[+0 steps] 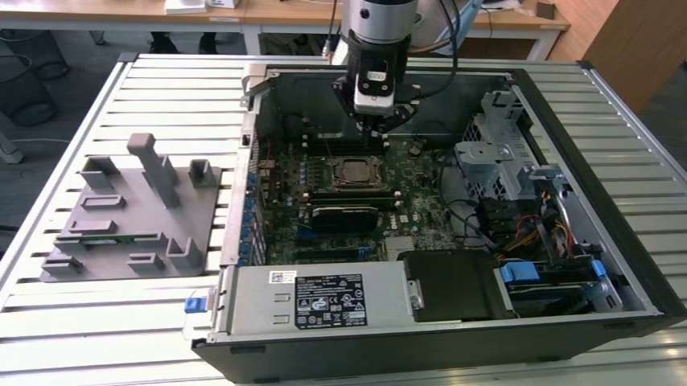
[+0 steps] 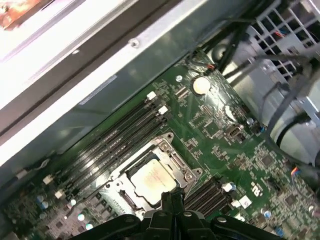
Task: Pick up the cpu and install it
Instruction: 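Install the first cpu locking lever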
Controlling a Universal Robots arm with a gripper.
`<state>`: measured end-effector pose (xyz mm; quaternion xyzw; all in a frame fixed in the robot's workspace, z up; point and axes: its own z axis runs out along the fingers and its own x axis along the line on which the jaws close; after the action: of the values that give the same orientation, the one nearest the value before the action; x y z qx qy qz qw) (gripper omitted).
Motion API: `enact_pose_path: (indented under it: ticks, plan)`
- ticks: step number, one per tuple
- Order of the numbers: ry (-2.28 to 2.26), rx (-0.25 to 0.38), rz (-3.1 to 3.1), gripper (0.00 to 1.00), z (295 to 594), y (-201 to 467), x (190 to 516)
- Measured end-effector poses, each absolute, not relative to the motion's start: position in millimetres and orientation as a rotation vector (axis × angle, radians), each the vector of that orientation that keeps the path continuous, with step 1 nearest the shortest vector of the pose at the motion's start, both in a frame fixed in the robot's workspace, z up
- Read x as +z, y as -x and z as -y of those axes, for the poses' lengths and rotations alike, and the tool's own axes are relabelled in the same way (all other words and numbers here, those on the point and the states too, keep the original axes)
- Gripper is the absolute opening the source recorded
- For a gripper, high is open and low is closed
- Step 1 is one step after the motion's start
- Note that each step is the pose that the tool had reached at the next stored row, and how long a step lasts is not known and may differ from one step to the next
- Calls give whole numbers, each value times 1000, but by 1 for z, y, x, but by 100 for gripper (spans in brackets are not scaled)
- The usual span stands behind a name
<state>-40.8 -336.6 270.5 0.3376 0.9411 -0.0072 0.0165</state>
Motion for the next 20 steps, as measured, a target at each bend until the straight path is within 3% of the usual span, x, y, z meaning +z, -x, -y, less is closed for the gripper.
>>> enact_pose_path:
  ticks: [20]
  plan:
    - [-632, -15, -3042, 11, 337, 42, 267]
